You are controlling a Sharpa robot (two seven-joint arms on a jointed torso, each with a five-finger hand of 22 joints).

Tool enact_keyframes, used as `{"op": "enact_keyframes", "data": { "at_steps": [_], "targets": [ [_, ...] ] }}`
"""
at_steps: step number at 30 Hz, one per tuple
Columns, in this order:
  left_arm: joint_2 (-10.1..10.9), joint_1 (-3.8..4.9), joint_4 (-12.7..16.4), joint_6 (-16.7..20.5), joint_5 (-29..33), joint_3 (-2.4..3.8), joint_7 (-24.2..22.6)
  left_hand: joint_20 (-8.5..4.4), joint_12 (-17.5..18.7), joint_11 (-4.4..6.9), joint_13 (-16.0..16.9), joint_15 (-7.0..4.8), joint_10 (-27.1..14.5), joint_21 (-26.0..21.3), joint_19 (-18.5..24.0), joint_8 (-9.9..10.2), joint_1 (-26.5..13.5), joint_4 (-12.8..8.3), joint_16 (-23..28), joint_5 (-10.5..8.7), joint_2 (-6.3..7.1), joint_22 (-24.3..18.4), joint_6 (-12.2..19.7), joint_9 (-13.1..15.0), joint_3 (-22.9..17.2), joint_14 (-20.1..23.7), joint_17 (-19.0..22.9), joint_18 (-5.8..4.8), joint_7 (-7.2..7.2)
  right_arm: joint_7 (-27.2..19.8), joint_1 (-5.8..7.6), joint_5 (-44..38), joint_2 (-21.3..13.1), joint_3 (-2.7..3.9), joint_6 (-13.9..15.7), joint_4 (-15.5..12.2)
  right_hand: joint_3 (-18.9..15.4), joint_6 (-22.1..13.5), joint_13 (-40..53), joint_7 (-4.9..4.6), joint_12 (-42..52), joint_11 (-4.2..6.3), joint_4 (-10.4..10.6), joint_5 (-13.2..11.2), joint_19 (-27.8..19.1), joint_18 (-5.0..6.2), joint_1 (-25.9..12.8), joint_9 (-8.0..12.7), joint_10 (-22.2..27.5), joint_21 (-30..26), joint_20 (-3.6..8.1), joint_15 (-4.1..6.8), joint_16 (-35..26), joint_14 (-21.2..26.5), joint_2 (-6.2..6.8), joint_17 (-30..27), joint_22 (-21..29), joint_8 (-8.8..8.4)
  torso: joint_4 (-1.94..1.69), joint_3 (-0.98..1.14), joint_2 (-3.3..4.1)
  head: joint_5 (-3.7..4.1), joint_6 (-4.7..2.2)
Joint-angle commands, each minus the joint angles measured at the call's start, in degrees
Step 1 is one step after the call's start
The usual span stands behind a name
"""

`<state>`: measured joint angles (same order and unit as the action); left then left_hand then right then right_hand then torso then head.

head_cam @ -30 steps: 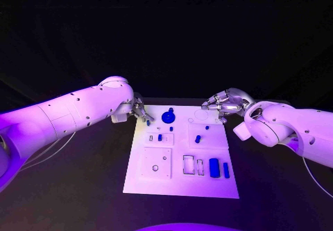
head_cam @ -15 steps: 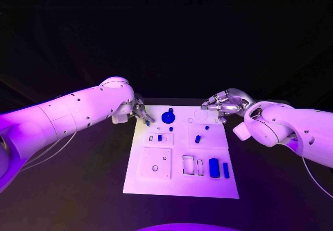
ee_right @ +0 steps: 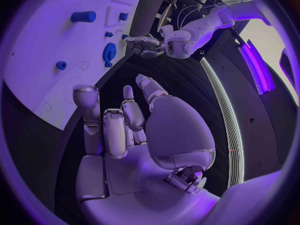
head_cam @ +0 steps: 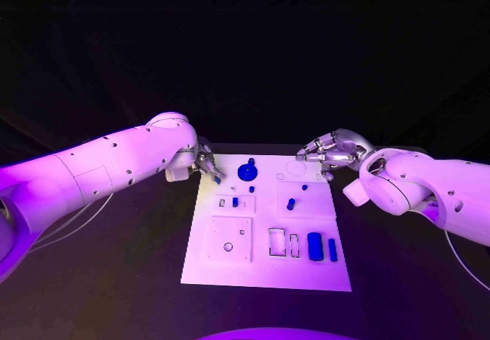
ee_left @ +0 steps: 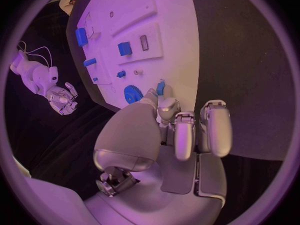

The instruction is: Assemble the parts on the task board

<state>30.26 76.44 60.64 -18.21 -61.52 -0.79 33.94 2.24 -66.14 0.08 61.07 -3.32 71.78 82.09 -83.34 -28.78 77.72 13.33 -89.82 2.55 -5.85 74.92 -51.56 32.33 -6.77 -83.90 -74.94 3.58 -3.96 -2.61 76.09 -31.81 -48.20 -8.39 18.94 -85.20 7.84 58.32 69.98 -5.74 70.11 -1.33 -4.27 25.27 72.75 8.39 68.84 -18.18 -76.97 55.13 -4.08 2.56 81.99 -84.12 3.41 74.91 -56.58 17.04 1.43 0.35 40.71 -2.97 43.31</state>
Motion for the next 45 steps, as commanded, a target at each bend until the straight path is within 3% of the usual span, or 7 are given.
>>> {"op": "enact_keyframes", "data": {
  "at_steps": [1, 6, 9, 11, 18, 32, 45],
  "targets": [
    [-0.1, -0.01, 0.0, 0.4, 2.7, 0.01, -0.2, -0.26, 0.5, 0.35, -0.2, -0.48, -0.2, 0.3, -0.1, 0.1, 2.8, -1.5, -0.2, 0.32, -0.51, 2.1, 0.3, 0.0, -2.7, -6.1, -15.1, -0.66, 0.23, -0.3, -0.03, -0.4, 0.0, 0.00, -1.0, 0.0, -0.1, -0.6, 0.1, 0.03, -0.2, 0.04, 0.4, 0.3, -0.5, -0.45, -0.3, -0.1, 0.2, 0.1, 0.01, -0.43, -0.3, 0.1, -0.25, 3.3, -0.1, 0.35, -0.03, 0.01, 0.00, -0.01, 0.02],
    [0.0, -0.01, -0.1, 0.5, 4.4, 0.00, -0.2, -0.34, 1.0, 0.20, -0.5, -0.47, -0.3, 0.3, -0.1, -0.1, 4.8, -2.8, -0.2, 0.35, 1.12, 2.2, 0.5, 0.1, -8.5, -6.1, -15.1, -0.68, 0.04, -0.3, -0.03, -0.4, 0.0, 0.00, -1.0, 0.0, -0.1, -0.6, 0.1, 0.03, -0.2, 0.04, 0.4, 0.3, -0.5, -0.45, -0.3, -0.1, 0.2, 0.1, 0.01, -0.43, -0.3, 0.1, -0.25, 3.3, -0.1, 0.35, 0.00, 0.02, -0.02, -0.05, 0.07],
    [0.4, -0.01, 0.0, 0.9, 6.7, 0.00, 0.0, -0.28, 0.9, 0.00, -0.6, -0.82, 0.4, 0.4, -0.3, -2.2, 2.7, -2.5, -0.2, 0.69, 5.15, 2.5, 0.4, 1.8, -17.3, -6.1, -15.1, -0.72, 0.07, -0.2, -0.03, -0.4, 0.0, 0.00, -1.0, 0.0, -0.1, -0.6, 0.1, 0.03, -0.2, 0.04, 0.4, 0.3, -0.5, -0.45, -0.3, -0.1, 0.2, 0.1, 0.01, -0.43, -0.3, 0.1, -0.25, 3.3, -0.1, 0.35, 0.00, 0.01, -0.01, -0.04, 0.10],
    [0.7, -0.01, 0.3, 1.2, 8.2, 0.00, 0.1, -0.27, 0.9, 0.31, -0.6, -0.64, 0.6, 0.5, -0.3, -2.9, 1.6, -2.6, -0.2, 0.48, 6.42, 2.7, 0.9, 2.6, -20.4, -6.1, -15.1, -0.78, -0.03, -0.2, -0.03, -0.4, 0.0, 0.00, -1.0, 0.0, -0.1, -0.6, 0.1, 0.03, -0.2, 0.04, 0.4, 0.3, -0.5, -0.45, -0.3, -0.1, 0.2, 0.1, 0.01, -0.43, -0.3, 0.1, -0.25, 3.3, -0.1, 0.35, 0.01, 0.04, -0.04, -0.04, 0.04],
    [2.9, -0.01, 2.9, 3.3, 13.5, 0.00, 0.2, -0.38, 0.7, 0.37, -0.6, -0.48, 1.0, 0.6, -0.4, -4.7, -1.2, -4.3, -0.2, 0.26, 8.98, 2.9, 1.5, 4.4, -28.3, -6.1, -15.1, -0.78, 0.09, -0.2, -0.03, -0.4, 0.0, 0.00, -1.0, 0.1, -0.1, -0.6, 0.1, 0.03, -0.2, 0.04, 0.4, 0.3, -0.5, -0.45, -0.3, -0.1, 0.2, 0.1, 0.01, -0.43, -0.3, 0.1, -0.25, 3.3, -0.1, 0.35, -0.14, 0.06, -0.07, -0.10, -0.08],
    [10.2, -0.04, 14.6, 10.4, 16.7, -0.01, -0.4, -0.50, 0.4, 0.62, -0.5, -0.70, 1.8, 0.9, -0.7, -6.2, -3.5, -6.4, -0.2, 0.25, 11.06, 3.5, 1.5, 5.8, -33.1, -6.1, -15.1, -0.89, 0.43, -0.2, -0.03, -0.4, 0.0, 0.00, -0.9, 0.2, -0.1, -0.6, 0.0, 0.03, -0.3, 0.04, 0.4, 0.3, -0.6, -0.41, -0.3, -0.2, 0.2, -0.1, 0.00, -0.42, -0.3, 0.1, -0.25, 3.2, 0.0, 0.36, -0.01, 0.04, 0.02, -0.64, 0.03],
    [13.1, -3.09, 20.1, 13.2, 2.4, -0.16, -2.9, -0.58, 0.1, 0.80, -0.4, -0.84, 2.3, 1.2, -1.0, -6.8, -4.0, -7.4, -0.2, 0.25, 12.26, 4.1, 1.3, 6.2, -34.8, -6.1, -15.1, -1.01, 0.60, -0.3, -0.03, -0.4, 0.0, 0.00, -0.9, 0.2, -0.2, -0.6, 0.0, 0.02, -0.3, 0.04, 0.5, 0.4, -0.6, -0.43, -0.3, -0.2, 0.2, 0.0, 0.00, -0.43, -0.3, 0.1, -0.26, 3.2, -0.1, 0.37, -0.16, -0.02, -0.09, -0.86, 0.44]
  ]
}}
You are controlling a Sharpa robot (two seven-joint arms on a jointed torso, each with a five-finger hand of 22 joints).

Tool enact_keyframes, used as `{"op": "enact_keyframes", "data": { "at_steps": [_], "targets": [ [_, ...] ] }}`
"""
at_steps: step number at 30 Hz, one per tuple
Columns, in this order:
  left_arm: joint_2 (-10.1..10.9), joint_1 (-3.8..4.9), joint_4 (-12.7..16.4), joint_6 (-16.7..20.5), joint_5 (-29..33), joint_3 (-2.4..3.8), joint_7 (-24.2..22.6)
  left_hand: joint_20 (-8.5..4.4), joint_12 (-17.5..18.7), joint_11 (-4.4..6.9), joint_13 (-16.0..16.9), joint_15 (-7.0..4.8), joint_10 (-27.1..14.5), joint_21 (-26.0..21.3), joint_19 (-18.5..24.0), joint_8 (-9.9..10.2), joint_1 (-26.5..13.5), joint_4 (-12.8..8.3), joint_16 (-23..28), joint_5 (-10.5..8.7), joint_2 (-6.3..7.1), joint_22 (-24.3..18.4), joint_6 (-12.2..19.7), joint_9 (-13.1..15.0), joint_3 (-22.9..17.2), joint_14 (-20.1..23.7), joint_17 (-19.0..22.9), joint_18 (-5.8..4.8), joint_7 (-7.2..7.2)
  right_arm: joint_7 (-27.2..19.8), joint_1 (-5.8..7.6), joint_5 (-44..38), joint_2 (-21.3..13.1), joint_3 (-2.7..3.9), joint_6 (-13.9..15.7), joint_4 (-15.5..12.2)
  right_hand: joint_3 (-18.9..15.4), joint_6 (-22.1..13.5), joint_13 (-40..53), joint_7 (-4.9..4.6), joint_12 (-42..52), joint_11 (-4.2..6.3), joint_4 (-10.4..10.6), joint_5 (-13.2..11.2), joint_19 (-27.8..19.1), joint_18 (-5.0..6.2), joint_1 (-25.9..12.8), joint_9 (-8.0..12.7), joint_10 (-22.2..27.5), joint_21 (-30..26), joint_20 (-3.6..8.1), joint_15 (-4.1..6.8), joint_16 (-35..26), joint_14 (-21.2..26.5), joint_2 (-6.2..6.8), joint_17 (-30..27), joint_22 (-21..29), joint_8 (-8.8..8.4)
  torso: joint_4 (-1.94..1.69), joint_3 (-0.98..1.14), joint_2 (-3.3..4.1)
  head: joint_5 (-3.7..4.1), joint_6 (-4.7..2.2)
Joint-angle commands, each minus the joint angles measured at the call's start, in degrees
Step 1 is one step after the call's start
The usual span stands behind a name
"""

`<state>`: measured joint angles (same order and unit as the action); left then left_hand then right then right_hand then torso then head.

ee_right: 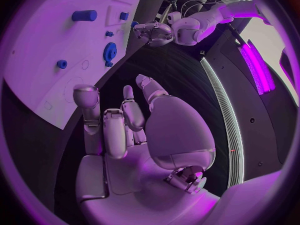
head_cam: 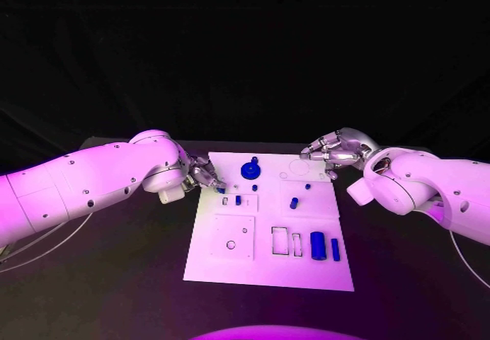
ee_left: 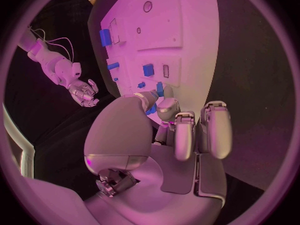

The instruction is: Assemble the parts on the task board

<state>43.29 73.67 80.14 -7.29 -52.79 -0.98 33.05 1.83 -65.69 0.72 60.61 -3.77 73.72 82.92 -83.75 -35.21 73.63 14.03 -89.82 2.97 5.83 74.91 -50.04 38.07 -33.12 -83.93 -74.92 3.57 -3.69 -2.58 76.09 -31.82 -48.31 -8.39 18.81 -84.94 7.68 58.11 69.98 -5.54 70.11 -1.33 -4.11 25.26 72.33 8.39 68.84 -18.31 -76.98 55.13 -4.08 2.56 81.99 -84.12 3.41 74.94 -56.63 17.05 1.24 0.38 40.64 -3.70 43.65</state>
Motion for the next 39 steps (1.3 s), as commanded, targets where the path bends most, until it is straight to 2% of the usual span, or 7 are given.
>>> {"op": "enact_keyframes", "data": {
  "at_steps": [1, 12, 25, 39],
  "targets": [
    [0.1, -0.56, 0.9, 2.7, -7.2, 0.03, -2.3, -0.18, -0.4, 0.18, 0.2, -0.41, 0.5, 0.4, -0.7, -0.4, 0.0, -8.2, -0.2, -0.17, 0.72, 4.2, -0.3, 0.5, -8.7, -6.1, -15.1, -1.02, 0.35, -0.3, -0.03, -0.4, 0.1, 0.00, -0.8, 0.0, 0.0, -0.4, 0.0, -0.18, -0.3, 0.04, 0.3, 0.4, -0.2, -0.43, -0.3, 0.0, 0.2, 0.0, 0.00, -0.42, -0.3, 0.1, -0.26, 3.2, -0.1, 0.37, 0.06, -0.04, -0.01, -0.14, 0.09],
    [-0.1, -1.48, 2.3, 3.6, -10.4, 0.00, -2.5, -0.23, -0.1, 0.24, -0.2, -0.47, 0.5, 0.5, -0.7, -0.5, -0.2, -8.4, -0.2, -0.17, 1.05, 4.3, -0.5, 0.6, -9.3, -6.1, -15.1, -1.05, 0.41, -0.2, -0.04, -0.6, 0.1, 0.00, -1.2, 0.1, 0.0, -0.4, 0.0, -0.18, -0.3, 0.04, 0.3, 0.4, -0.2, -0.43, -0.3, 0.0, 0.2, 0.0, 0.00, -0.42, -0.3, 0.1, -0.26, 3.2, -0.1, 0.37, 0.16, 0.01, 0.07, -0.22, 0.15],
    [-0.3, -1.91, 3.9, -0.5, -13.3, -0.07, -0.3, -0.27, -0.4, 0.36, 0.1, -0.56, 1.1, 0.8, -1.1, -0.8, -0.6, -8.7, -0.2, -0.17, 1.62, 4.9, -0.7, 0.7, -9.9, -6.1, -15.1, -1.19, 0.54, -0.2, -0.05, -0.8, 0.1, 0.00, -1.2, 0.1, 0.0, -0.4, 0.0, -0.18, -0.3, 0.04, 0.3, 0.4, -0.2, -0.43, -0.3, 0.0, 0.2, 0.0, 0.00, -0.42, -0.3, 0.1, -0.26, 3.2, -0.1, 0.37, 0.05, 0.03, -0.03, -0.14, 0.40],
    [-0.4, -2.20, 4.4, -1.3, -13.7, -0.10, 0.5, -0.28, -0.3, 0.39, 0.0, -0.59, 1.1, 0.9, -1.1, -0.8, -0.7, -8.7, -0.2, -0.17, 1.71, 5.0, -0.8, 0.8, -10.0, -6.1, -15.1, -1.20, 0.57, -0.4, -0.09, -1.1, 0.1, 0.00, -1.2, 0.0, 0.0, -0.4, 0.0, -0.18, -0.3, 0.03, 0.4, 0.5, -0.2, -0.44, -0.4, -0.1, 0.2, 0.1, -0.01, -0.43, -0.3, 0.1, -0.30, 3.2, -0.2, 0.39, 0.07, 0.02, 0.02, -0.20, 0.30]
  ]
}}
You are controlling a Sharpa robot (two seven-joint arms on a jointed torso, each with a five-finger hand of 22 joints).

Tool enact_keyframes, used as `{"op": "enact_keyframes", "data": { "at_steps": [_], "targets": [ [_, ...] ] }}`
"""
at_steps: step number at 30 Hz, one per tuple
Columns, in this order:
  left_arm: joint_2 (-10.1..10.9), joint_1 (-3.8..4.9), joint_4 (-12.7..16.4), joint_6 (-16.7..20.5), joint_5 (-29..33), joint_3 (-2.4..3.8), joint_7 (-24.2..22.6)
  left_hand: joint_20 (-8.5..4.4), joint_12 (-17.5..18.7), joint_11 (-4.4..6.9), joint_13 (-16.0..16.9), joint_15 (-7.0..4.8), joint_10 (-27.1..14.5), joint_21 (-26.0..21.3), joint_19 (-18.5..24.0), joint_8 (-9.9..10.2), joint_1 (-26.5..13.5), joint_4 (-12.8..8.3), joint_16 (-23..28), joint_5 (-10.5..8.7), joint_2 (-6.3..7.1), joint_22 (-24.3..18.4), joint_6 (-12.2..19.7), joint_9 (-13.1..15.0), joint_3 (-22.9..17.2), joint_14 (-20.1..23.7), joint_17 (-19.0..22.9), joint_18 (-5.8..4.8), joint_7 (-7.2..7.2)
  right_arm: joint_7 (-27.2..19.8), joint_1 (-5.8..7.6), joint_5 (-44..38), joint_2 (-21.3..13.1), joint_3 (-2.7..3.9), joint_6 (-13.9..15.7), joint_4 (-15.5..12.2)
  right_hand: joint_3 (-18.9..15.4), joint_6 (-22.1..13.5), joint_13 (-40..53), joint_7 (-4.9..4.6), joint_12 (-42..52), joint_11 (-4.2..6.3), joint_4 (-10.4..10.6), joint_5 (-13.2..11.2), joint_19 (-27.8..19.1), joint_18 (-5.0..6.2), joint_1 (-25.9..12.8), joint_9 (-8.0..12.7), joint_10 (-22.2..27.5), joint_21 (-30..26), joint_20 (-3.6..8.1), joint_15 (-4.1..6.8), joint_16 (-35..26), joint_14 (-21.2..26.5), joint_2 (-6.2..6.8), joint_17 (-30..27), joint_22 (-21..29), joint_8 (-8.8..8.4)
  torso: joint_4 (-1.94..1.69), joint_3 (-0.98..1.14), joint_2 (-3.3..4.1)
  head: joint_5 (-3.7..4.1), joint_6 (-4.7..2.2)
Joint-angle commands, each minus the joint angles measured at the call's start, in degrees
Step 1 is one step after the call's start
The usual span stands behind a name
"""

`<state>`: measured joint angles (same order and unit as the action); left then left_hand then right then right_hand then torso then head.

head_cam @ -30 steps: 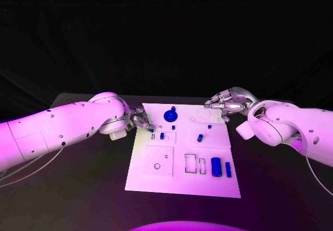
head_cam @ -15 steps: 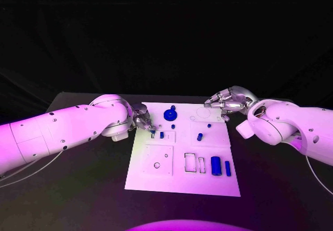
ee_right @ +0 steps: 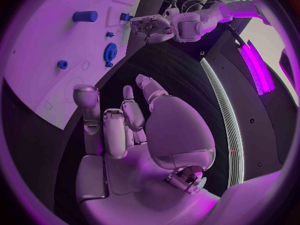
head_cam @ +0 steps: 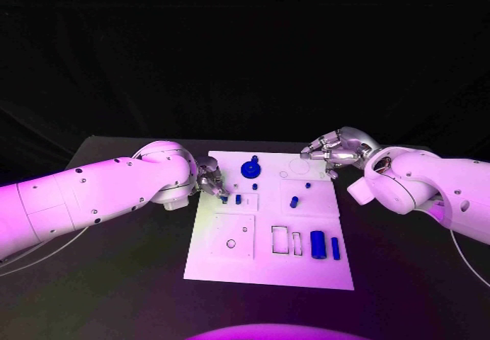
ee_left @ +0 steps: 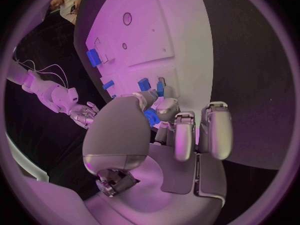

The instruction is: Assemble the parts on the task board

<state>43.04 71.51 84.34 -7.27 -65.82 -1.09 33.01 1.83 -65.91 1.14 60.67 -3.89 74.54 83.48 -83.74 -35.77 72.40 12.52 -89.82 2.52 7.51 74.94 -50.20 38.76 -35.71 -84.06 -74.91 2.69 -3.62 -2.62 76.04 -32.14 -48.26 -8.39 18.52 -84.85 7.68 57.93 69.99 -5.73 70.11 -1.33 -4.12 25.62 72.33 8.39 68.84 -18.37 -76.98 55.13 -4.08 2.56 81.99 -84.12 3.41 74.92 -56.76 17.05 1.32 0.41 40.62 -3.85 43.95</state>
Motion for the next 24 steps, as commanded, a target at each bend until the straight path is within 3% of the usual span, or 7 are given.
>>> {"op": "enact_keyframes", "data": {
  "at_steps": [1, 10, 12, 24],
  "targets": [
    [-0.2, -0.06, 0.2, -1.3, -0.7, 0.02, 0.5, -0.28, -0.1, -0.03, -0.1, -0.46, 0.3, 0.3, -1.1, -0.2, 0.5, -7.2, -0.2, 0.27, 0.02, 4.9, -0.6, 0.1, -7.4, -5.9, -15.1, -0.32, 0.50, -0.4, -0.05, -0.8, 0.0, 0.00, -0.9, -0.1, 0.0, -0.3, 0.0, 0.01, -0.3, 0.03, 0.4, 0.2, -0.2, -0.44, -0.4, -0.1, 0.2, 0.1, -0.01, -0.43, -0.3, 0.1, -0.30, 3.3, 0.0, 0.39, -0.01, 0.00, 0.05, -0.05, 0.00],
    [-0.3, -0.23, -0.1, -2.3, -0.8, 0.02, 0.9, -0.30, 0.0, 0.02, -0.2, -0.51, 0.4, 0.4, -1.2, -0.3, 0.3, -7.2, -0.2, 0.27, 0.15, 5.1, -0.7, 0.1, -7.6, -5.9, -15.1, -0.35, 0.56, -0.4, -0.07, -0.8, 0.0, 0.00, -1.0, -0.1, 0.0, -0.3, 0.0, 0.01, -0.3, 0.03, 0.4, 0.2, -0.2, -0.44, -0.4, -0.1, 0.2, 0.1, -0.01, -0.43, -0.3, 0.1, -0.30, 3.3, 0.0, 0.39, 0.03, 0.01, 0.03, -0.09, 0.09],
    [-0.3, -0.30, -0.1, -2.9, -0.7, 0.02, 0.8, -0.30, 0.0, 0.02, -0.2, -0.51, 0.4, 0.4, -1.2, -0.3, 0.3, -7.2, -0.2, 0.27, 0.15, 5.1, -0.7, 0.1, -7.6, -5.9, -15.1, -0.35, 0.56, -0.4, -0.07, -0.8, -0.1, 0.00, -1.0, -0.1, 0.0, -0.3, 0.0, 0.01, -0.3, 0.03, 0.4, 0.2, -0.2, -0.44, -0.4, -0.1, 0.2, 0.1, -0.01, -0.43, -0.3, 0.1, -0.30, 3.3, 0.0, 0.39, 0.01, -0.01, 0.05, 0.24, 0.13],
    [-0.2, -0.38, 0.1, -5.0, -0.5, 0.02, 0.7, -0.30, 0.2, 0.05, -0.5, -0.52, 0.3, 0.4, -1.2, -0.4, 0.2, -7.3, -0.2, 0.27, 0.19, 5.1, -0.8, 0.2, -7.7, -5.9, -15.1, -0.36, 0.59, -0.2, -0.08, -0.8, -0.1, 0.00, -1.5, -0.1, 0.0, -0.3, 0.0, 0.01, -0.3, 0.03, 0.4, 0.2, -0.2, -0.44, -0.4, -0.1, 0.2, 0.1, -0.01, -0.43, -0.3, 0.1, -0.30, 3.3, 0.0, 0.39, 0.01, -0.01, 0.01, 0.01, 0.43]
  ]
}}
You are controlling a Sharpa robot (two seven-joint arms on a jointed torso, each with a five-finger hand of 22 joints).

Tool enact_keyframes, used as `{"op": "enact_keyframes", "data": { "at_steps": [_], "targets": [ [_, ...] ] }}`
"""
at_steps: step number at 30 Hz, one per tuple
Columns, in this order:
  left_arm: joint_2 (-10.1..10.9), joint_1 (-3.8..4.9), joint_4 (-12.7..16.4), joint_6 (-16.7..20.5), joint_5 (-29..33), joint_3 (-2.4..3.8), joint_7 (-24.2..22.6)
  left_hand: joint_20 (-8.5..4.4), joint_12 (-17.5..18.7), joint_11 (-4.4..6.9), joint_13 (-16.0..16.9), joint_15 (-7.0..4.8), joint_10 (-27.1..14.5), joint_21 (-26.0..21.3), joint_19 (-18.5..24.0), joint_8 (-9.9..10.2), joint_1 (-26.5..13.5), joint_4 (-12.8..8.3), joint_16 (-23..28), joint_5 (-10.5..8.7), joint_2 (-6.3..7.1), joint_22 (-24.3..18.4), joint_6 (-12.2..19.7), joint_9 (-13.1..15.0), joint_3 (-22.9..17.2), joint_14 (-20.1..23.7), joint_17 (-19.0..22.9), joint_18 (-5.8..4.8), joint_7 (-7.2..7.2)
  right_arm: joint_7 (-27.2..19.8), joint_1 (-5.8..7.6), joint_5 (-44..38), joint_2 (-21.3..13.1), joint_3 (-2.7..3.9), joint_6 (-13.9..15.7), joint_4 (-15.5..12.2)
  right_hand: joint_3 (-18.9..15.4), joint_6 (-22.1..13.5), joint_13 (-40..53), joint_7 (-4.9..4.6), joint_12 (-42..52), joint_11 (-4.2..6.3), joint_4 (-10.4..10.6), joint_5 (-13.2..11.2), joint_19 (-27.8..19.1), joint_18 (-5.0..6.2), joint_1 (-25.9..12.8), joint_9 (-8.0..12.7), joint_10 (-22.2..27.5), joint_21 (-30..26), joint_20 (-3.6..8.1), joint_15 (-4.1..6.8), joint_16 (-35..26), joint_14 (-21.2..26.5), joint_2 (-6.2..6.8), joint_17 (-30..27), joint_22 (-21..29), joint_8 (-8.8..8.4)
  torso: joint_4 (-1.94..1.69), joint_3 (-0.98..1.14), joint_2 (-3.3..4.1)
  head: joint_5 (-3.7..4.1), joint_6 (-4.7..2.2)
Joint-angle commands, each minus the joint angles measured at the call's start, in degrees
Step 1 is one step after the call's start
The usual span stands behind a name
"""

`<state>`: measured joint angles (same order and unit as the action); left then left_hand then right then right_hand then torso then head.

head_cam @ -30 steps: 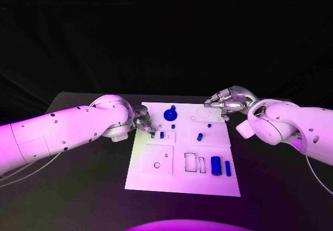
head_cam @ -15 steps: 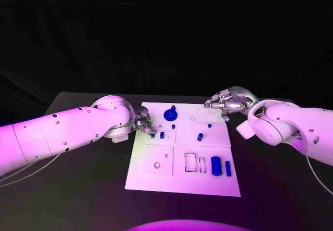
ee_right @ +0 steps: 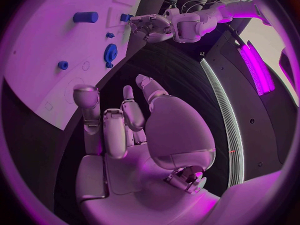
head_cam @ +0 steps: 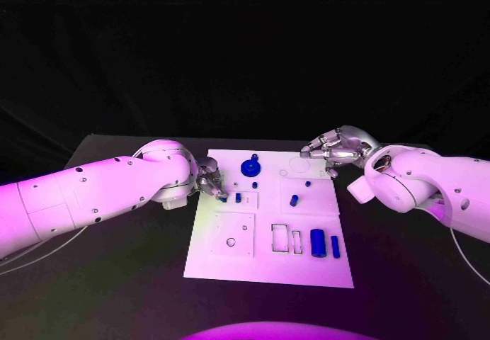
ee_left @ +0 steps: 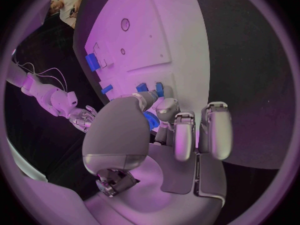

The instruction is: Assemble the parts on the task board

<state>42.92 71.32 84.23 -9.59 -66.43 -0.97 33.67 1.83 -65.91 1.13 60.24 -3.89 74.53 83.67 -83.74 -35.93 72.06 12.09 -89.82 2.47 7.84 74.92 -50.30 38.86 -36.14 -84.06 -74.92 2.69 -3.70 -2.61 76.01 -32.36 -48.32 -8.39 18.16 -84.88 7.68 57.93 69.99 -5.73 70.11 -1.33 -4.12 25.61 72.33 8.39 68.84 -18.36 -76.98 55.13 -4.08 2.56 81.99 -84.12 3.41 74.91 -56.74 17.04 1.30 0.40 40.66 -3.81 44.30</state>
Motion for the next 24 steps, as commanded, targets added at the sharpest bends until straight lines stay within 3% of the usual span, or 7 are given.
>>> {"op": "enact_keyframes", "data": {
  "at_steps": [1, 14, 24],
  "targets": [
    [-0.1, -0.20, 0.3, -2.7, 0.1, -0.10, 0.0, -0.31, 0.2, 0.07, 0.0, -0.54, 0.4, 0.2, -1.2, -0.3, 0.6, -6.9, -0.2, 0.33, -0.12, 5.1, -0.7, 0.1, -7.3, -5.9, -15.1, -0.36, 0.69, -0.2, -0.04, -0.6, 0.0, 0.00, -1.2, 0.0, 0.0, -0.2, 0.0, 0.01, -0.3, 0.03, 0.4, 0.2, -0.2, -0.44, -0.4, -0.1, 0.2, 0.1, 0.00, -0.43, -0.3, 0.1, -0.30, 3.3, -0.1, 0.39, 0.03, -0.02, -0.03, -0.05, 0.07],
    [-0.3, -0.21, 0.2, -2.3, 0.5, -0.10, 0.5, -0.35, 0.2, 0.14, 0.0, -0.60, 0.6, 0.2, -1.2, -0.5, 0.2, -6.9, -0.2, 0.32, 0.01, 5.1, -0.9, 0.3, -7.7, -5.9, -15.1, -0.36, 0.77, -0.2, -0.09, -0.7, 0.0, 0.00, -1.2, 0.0, 0.0, -0.2, 0.0, 0.01, -0.3, 0.03, 0.4, 0.2, -0.2, -0.44, -0.4, -0.1, 0.2, 0.1, 0.00, -0.43, -0.3, 0.1, -0.30, 3.3, -0.1, 0.39, 0.04, 0.03, 0.00, -0.31, 0.13],
    [-1.2, -0.20, -0.7, -2.3, 1.6, -0.10, 1.5, -0.51, -0.5, 0.71, 0.5, -1.03, 1.6, 0.6, -1.5, -1.6, -3.7, -5.0, -0.2, 0.30, 0.89, 5.8, -2.0, 1.1, -5.7, -5.9, -15.1, -0.50, 1.62, -0.2, -0.10, -0.7, 0.0, 0.00, -1.1, -0.1, 0.0, -0.3, -0.1, 0.02, -0.4, 0.05, 0.4, 0.2, -0.3, -0.39, -0.4, -0.1, 0.2, -0.1, -0.01, -0.43, -0.4, 0.2, -0.31, 3.1, 0.1, 0.42, 0.10, 0.05, 0.00, -0.13, 0.23]
  ]
}}
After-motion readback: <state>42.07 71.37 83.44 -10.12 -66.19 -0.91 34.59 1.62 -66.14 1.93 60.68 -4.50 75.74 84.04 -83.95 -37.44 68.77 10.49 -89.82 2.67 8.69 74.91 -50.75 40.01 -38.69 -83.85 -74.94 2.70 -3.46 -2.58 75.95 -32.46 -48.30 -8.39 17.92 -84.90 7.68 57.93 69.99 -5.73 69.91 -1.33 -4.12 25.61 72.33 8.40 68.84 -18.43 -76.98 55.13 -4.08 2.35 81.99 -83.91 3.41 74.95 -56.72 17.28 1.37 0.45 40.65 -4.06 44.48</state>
